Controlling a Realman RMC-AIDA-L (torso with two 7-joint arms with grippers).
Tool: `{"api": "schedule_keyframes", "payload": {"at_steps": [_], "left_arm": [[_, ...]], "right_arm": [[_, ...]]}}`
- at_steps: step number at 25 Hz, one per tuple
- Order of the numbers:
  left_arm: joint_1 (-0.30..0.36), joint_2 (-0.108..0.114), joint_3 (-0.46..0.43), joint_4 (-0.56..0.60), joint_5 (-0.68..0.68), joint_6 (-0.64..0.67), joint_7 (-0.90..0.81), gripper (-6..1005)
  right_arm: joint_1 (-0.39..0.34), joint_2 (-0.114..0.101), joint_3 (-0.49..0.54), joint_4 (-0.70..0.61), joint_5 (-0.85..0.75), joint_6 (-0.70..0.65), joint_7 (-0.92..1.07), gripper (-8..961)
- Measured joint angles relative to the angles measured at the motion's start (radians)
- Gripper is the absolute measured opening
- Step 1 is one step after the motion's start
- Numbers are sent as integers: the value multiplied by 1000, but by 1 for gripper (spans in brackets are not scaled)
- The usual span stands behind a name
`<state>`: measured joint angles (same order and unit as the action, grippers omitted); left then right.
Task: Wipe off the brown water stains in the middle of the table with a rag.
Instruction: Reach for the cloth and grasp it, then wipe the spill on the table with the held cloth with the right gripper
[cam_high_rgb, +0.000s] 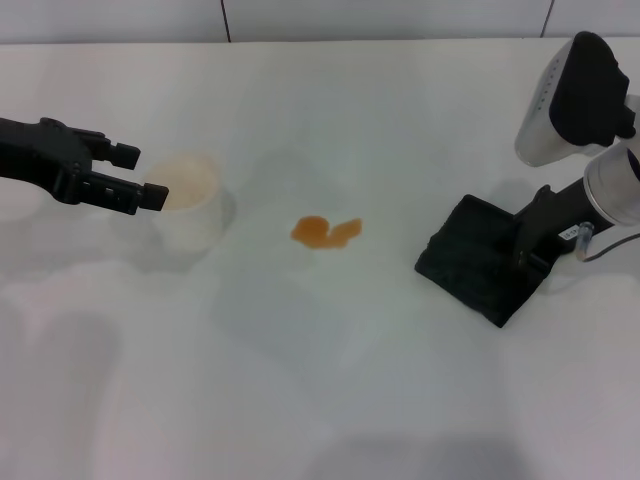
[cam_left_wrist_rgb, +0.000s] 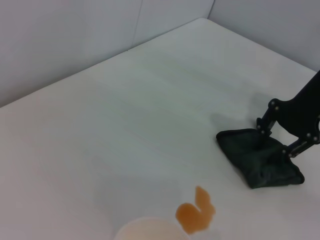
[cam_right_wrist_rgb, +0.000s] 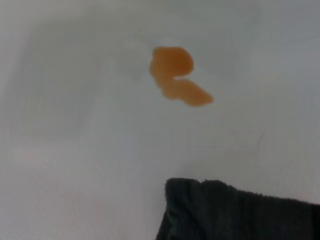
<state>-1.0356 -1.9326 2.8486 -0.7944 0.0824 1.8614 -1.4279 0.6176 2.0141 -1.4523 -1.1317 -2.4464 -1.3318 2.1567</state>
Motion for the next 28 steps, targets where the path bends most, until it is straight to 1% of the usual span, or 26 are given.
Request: {"api": "schedule_keyframes", "payload": {"at_steps": [6, 11, 22, 25, 28], "left_arm": [[1, -1, 0, -2, -4, -1, 0, 861], [4, 0, 0, -3, -5, -4, 0, 861], [1, 0, 0, 3, 0, -10, 5, 861], [0, 0, 0, 13, 15, 2, 11, 861], [-4, 8, 1, 36, 37, 24, 20, 861]], "right_arm": [[0, 5, -23, -6, -25, 19, 23, 363], [-1, 5, -39, -30, -13, 29, 23, 243], [-4, 6, -66, -49, 0, 38, 23, 58], [-5, 7, -72, -50, 28, 48, 18, 53], [-3, 6, -89, -54, 41, 54, 16, 52]]}}
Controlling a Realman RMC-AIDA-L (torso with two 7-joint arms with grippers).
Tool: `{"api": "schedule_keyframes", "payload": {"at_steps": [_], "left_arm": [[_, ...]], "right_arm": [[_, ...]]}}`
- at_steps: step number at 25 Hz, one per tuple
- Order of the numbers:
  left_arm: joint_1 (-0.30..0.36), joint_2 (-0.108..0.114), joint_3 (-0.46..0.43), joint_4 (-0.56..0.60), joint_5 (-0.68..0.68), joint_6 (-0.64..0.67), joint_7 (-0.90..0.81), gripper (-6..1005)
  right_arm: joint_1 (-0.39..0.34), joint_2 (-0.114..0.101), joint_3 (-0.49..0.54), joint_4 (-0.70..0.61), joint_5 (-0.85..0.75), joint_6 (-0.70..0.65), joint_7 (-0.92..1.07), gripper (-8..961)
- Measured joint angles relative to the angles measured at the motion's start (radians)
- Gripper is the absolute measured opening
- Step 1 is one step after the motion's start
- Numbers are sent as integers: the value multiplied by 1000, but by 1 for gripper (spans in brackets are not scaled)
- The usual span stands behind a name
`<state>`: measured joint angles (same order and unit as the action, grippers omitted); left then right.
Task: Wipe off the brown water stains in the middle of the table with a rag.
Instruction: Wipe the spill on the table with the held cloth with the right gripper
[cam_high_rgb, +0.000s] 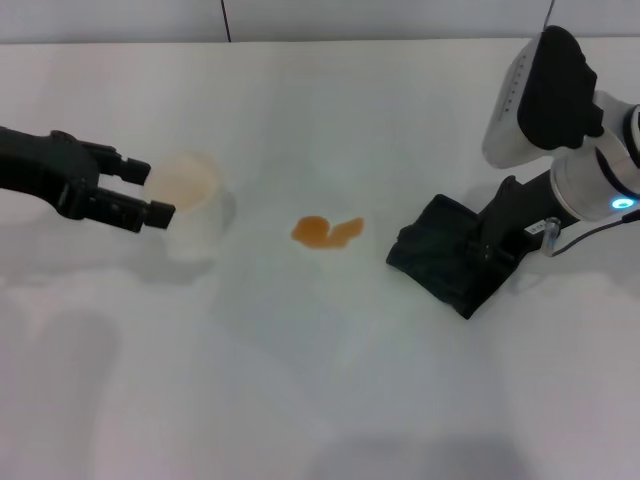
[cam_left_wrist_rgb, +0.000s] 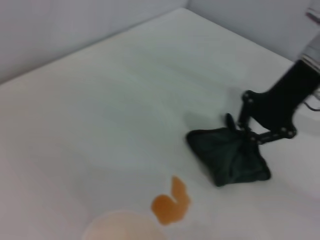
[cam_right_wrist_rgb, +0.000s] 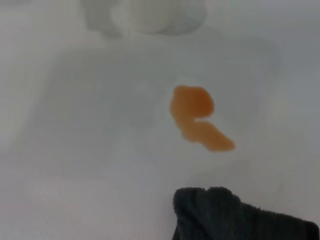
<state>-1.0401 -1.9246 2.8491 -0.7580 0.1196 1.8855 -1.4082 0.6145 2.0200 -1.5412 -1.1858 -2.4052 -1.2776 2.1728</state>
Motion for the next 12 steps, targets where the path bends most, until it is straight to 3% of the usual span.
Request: {"api": "schedule_keyframes", "payload": {"at_steps": [12], "left_arm": [[-4, 11, -1, -1, 4, 4, -3, 861]], "right_arm": [[5, 2, -66, -45, 8, 4, 7, 51]]}}
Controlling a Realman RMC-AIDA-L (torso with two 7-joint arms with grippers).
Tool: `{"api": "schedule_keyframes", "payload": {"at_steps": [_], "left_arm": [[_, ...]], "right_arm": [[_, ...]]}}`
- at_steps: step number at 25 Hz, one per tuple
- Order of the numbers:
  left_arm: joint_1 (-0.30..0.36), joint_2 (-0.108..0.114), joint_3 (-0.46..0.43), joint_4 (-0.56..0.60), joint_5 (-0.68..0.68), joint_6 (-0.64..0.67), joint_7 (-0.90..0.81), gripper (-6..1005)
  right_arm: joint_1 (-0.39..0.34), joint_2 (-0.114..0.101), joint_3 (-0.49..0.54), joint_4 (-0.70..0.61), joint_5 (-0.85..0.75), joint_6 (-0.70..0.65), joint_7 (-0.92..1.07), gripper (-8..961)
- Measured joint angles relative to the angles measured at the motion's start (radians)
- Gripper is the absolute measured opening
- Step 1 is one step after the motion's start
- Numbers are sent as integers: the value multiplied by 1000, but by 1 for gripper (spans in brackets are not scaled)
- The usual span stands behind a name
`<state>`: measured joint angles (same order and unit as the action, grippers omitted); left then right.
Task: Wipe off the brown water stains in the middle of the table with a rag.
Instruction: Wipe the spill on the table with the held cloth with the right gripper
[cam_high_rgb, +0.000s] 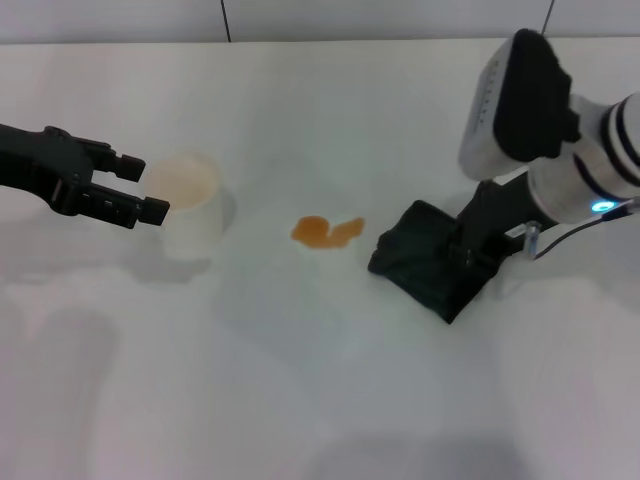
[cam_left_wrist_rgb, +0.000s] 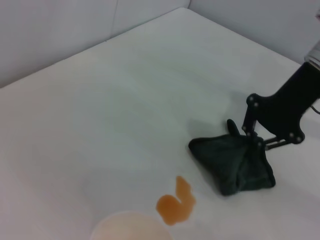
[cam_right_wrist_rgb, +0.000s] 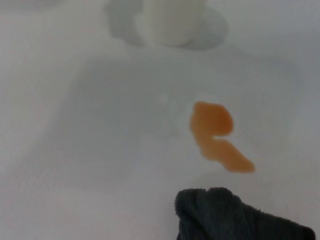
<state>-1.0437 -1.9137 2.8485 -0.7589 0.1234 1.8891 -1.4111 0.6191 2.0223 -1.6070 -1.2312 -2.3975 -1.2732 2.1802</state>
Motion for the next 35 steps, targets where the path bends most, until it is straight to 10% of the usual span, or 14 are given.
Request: {"api": "schedule_keyframes", "payload": {"at_steps": [35], "left_arm": [[-4, -1, 0, -2, -24, -13, -1, 861]], "right_arm": [[142, 6, -402, 19, 30, 319, 19, 49]]}}
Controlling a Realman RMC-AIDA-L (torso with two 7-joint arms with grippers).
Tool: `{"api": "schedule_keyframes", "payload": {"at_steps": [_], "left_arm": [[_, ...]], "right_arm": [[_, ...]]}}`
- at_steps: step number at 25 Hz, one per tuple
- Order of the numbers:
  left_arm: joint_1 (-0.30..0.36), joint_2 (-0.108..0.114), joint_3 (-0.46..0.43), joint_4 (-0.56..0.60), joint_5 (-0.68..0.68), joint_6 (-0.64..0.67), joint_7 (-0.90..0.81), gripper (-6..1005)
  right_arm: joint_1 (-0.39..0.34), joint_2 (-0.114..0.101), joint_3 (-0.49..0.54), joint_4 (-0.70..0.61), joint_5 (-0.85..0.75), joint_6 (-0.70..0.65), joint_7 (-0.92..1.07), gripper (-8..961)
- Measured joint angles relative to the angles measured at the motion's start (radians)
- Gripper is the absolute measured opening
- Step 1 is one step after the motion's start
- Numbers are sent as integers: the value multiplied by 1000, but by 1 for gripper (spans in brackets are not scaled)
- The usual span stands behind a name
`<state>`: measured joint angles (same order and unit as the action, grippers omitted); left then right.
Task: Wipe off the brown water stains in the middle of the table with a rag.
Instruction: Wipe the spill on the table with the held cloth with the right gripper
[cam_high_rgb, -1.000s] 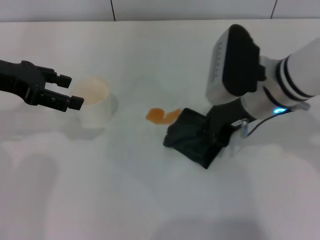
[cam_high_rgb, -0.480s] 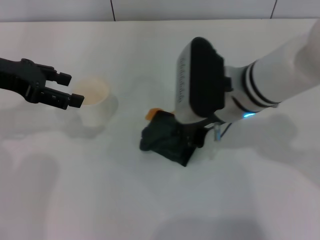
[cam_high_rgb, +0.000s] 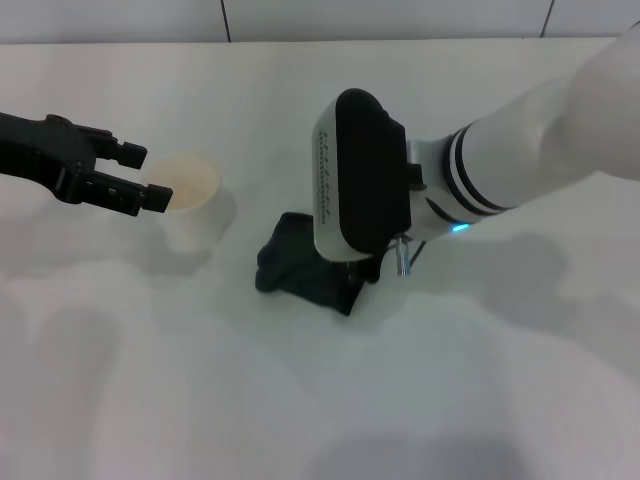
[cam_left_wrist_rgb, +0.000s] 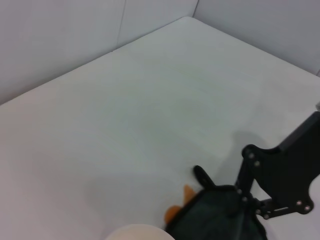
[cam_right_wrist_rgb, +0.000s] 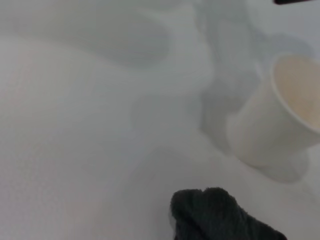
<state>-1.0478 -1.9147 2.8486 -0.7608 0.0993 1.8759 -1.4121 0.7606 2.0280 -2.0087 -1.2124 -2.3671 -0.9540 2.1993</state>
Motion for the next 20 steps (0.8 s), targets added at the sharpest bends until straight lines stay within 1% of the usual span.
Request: {"api": "schedule_keyframes", "payload": {"at_steps": [5, 12, 16, 20], "left_arm": [[0, -2, 0, 0, -1, 0, 0, 861], [0, -2, 0, 0, -2, -3, -2, 861], [-1, -1, 0, 0, -4, -9, -2, 861], [-1, -1, 0, 0, -4, -16, -3, 861]], "right_arm": [[20, 0, 1, 35, -72, 55, 49, 49], [23, 0, 39, 73, -131, 69, 73, 49], [26, 0, 30, 81, -151, 44, 84, 49], [26, 0, -7, 53, -146, -2, 84, 48]]}}
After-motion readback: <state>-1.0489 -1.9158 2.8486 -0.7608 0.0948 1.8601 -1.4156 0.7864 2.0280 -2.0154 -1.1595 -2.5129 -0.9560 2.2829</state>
